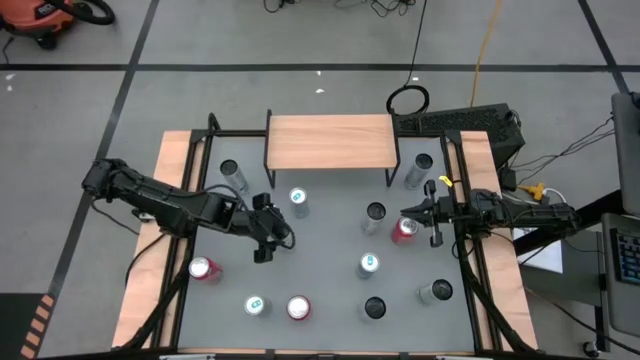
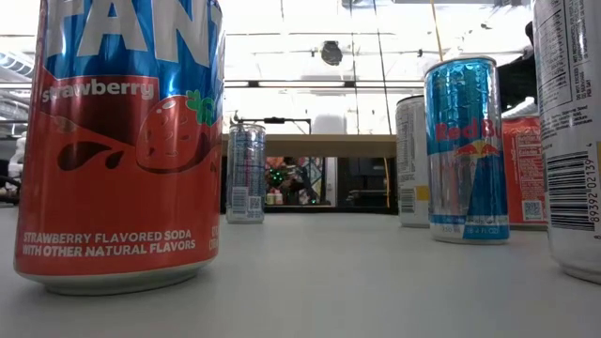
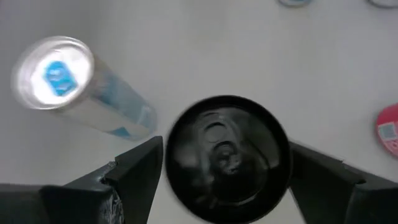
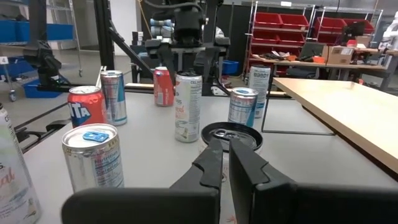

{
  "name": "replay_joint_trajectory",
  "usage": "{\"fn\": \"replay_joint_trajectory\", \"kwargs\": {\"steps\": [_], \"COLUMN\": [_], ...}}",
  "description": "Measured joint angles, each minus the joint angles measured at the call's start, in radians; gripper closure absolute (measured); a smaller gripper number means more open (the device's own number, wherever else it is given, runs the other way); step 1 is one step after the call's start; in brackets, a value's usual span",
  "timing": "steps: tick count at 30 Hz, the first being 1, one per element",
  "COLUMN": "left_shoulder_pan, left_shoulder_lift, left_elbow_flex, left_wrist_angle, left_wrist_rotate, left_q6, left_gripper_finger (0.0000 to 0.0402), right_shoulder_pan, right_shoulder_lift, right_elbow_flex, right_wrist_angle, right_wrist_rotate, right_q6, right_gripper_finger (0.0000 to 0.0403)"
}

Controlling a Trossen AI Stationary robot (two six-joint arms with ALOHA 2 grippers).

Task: Place canned beverage on shelf
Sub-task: Put the left yellow soda can on the shelf

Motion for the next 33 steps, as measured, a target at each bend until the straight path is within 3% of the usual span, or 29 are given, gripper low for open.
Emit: {"fn": "replay_joint_trajectory", "kwargs": {"steps": [8, 16, 22, 33], "left_shoulder_pan": [0.0, 0.001, 0.001, 0.002], "left_shoulder_lift": [0.047, 0.046, 0.041, 0.039], "left_elbow_flex": [0.0, 0.0, 0.018, 0.203], "left_wrist_angle": [0.021, 0.033, 0.01, -0.131], "left_wrist_rotate": [0.028, 0.029, 0.036, 0.051], "left_q6": [0.024, 0.028, 0.04, 0.14], "left_gripper_finger": [0.0097, 0.0159, 0.0158, 0.0149], "right_shoulder_pan": [0.0, 0.0, 0.0, 0.0], "right_shoulder_lift": [0.001, 0.001, 0.001, 0.042], "right_elbow_flex": [0.0, 0.0, 0.0, 0.0], "right_wrist_angle": [-0.003, -0.004, 0.002, 0.091], "right_wrist_rotate": [0.0, 0.002, 0.004, 0.005], "right_q6": [0.018, 0.053, 0.053, 0.098], "right_gripper_finger": [0.0403, 0.0403, 0.0403, 0.0403]}}
